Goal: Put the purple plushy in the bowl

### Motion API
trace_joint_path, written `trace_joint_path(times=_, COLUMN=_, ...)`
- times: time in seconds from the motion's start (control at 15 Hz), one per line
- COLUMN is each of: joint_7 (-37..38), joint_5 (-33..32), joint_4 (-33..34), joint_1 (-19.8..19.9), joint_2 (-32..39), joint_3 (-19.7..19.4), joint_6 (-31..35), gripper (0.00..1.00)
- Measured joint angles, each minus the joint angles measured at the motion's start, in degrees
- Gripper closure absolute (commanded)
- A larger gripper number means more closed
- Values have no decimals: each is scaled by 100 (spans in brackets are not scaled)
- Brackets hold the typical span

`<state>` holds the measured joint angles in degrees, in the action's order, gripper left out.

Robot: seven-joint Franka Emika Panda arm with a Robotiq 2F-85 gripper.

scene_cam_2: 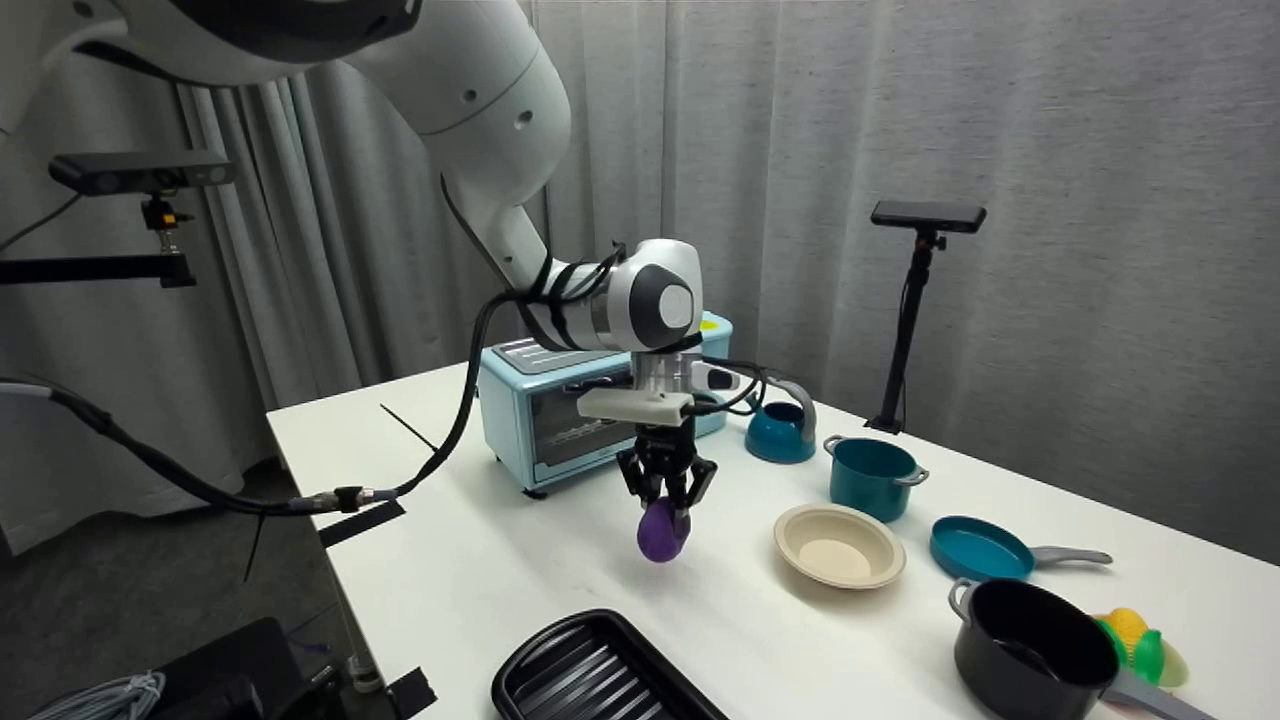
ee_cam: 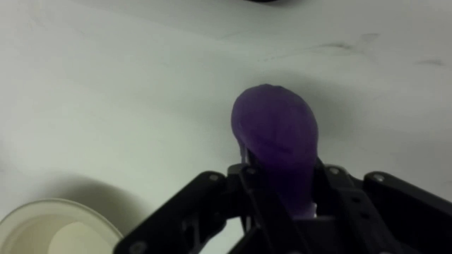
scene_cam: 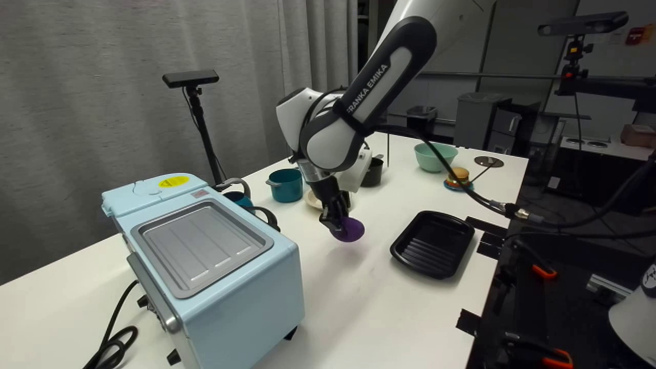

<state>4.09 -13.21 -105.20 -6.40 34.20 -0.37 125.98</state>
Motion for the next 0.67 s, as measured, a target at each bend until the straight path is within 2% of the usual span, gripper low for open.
trace_joint_path(times=0.07, joint_7=48, joint_5=-9, joint_4=3, joint_1=-4, joint_2=-107, joint_3=-34, joint_6=0, gripper=93)
trace_joint_path(times=0.4, joint_7=282, joint_5=-141, joint_4=49, joint_1=7, joint_2=-653, joint_3=-328, joint_6=1, gripper=94)
trace_joint_path(times=0.67, joint_7=632, joint_5=-281, joint_4=252, joint_1=90, joint_2=-759, joint_3=-630, joint_6=16, gripper=94)
